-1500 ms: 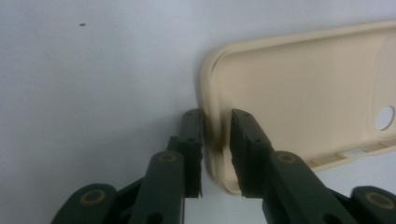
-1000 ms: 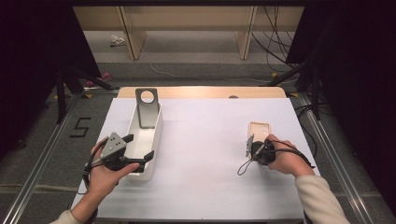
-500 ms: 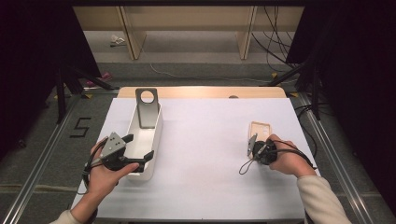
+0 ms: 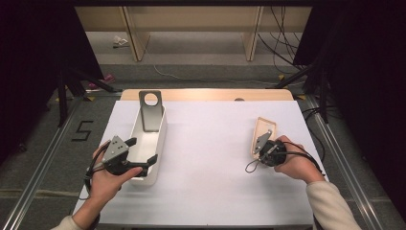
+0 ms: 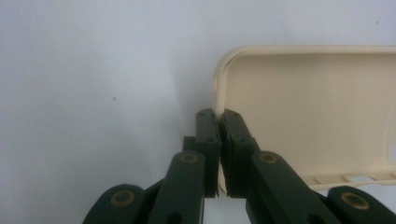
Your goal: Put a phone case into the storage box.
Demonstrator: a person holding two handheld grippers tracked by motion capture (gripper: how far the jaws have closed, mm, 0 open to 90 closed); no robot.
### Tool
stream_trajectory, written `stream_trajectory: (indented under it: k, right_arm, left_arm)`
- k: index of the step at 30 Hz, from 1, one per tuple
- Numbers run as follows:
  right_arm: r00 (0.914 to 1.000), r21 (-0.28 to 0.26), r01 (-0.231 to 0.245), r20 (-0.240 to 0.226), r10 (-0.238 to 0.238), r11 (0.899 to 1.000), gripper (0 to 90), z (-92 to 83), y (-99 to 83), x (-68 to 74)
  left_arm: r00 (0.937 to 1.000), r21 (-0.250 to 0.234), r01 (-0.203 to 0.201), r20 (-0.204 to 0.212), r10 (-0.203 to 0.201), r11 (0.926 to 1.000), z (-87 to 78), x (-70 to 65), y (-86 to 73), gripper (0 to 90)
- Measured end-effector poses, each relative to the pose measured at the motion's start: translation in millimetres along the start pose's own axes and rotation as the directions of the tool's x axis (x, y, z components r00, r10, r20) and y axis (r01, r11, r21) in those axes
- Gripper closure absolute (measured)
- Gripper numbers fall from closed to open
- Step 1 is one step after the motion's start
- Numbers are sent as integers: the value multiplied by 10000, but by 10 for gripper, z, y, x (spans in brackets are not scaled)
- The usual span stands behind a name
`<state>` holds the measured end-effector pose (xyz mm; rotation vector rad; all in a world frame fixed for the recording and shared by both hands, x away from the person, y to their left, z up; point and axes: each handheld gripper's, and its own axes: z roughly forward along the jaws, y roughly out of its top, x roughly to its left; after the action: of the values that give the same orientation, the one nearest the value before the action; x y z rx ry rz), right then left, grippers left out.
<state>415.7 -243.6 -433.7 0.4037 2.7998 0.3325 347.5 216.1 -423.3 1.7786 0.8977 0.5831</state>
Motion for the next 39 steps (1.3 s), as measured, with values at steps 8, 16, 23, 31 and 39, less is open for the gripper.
stream_trajectory:
  k: [8,16,23,31,39]
  right_arm:
    - [9992,-1286,-396,-56,392,9909,868,-43,67,44]
    - [9988,-2313,-467,-239,423,9718,869,-43,139,100]
    - [9986,-2785,-350,-473,226,9598,869,-51,252,186]
    - [9981,-3295,-190,-623,-17,9440,869,-62,362,268]
    - [9973,-3557,-74,-703,-189,9346,869,-74,445,337]
  left_arm:
    - [10000,11,-6,17,5,10000,0,-1,1,38]
    - [10000,-11,11,-11,-11,10000,-3,-1,2,38]
    - [10000,20,-17,-24,17,10000,-1,0,1,41]
    - [10000,2,-20,-50,20,10000,-3,-2,3,41]
    - [10000,8,-31,-57,31,10000,-2,-4,1,43]
